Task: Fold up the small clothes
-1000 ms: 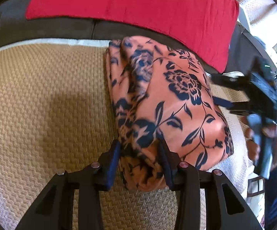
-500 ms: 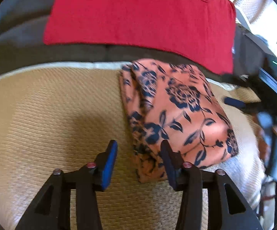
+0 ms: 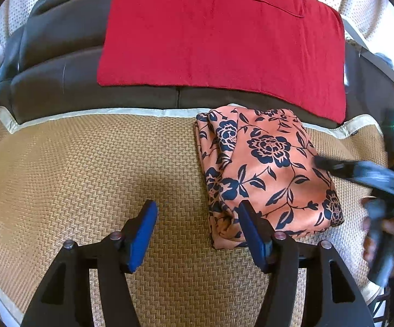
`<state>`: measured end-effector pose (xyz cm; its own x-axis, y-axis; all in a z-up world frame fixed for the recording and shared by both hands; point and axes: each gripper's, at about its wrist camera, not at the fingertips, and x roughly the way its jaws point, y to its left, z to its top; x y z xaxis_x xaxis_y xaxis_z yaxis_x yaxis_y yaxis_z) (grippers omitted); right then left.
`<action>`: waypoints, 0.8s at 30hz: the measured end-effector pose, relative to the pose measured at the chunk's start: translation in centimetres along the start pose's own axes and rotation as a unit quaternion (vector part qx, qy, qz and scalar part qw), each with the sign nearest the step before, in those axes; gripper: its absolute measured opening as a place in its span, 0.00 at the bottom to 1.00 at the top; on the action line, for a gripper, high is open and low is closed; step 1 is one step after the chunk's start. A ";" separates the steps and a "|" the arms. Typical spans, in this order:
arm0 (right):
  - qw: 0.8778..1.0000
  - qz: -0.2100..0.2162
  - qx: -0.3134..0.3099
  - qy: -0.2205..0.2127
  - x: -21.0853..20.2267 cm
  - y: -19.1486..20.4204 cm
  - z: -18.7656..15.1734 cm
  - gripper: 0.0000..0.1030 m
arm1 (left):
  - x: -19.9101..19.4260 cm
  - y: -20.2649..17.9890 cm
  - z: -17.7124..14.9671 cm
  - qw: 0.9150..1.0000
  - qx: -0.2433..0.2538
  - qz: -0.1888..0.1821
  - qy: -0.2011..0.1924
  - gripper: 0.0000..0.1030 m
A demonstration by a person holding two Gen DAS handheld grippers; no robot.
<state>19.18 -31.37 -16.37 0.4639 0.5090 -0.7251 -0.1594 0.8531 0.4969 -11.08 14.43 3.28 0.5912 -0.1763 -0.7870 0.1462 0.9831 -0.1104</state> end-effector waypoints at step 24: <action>0.998 -0.028 0.057 0.019 0.2 -1.2 -1.8 1.00 | -1.5 -0.1 -1.2 0.999 -0.014 0.033 -0.009 0.74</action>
<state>17.89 -32.10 -18.00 0.4356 0.4663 -0.7699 -0.0336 0.8632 0.5038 -12.96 14.67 3.70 0.6135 -0.1126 -0.7816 0.0853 0.9934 -0.0762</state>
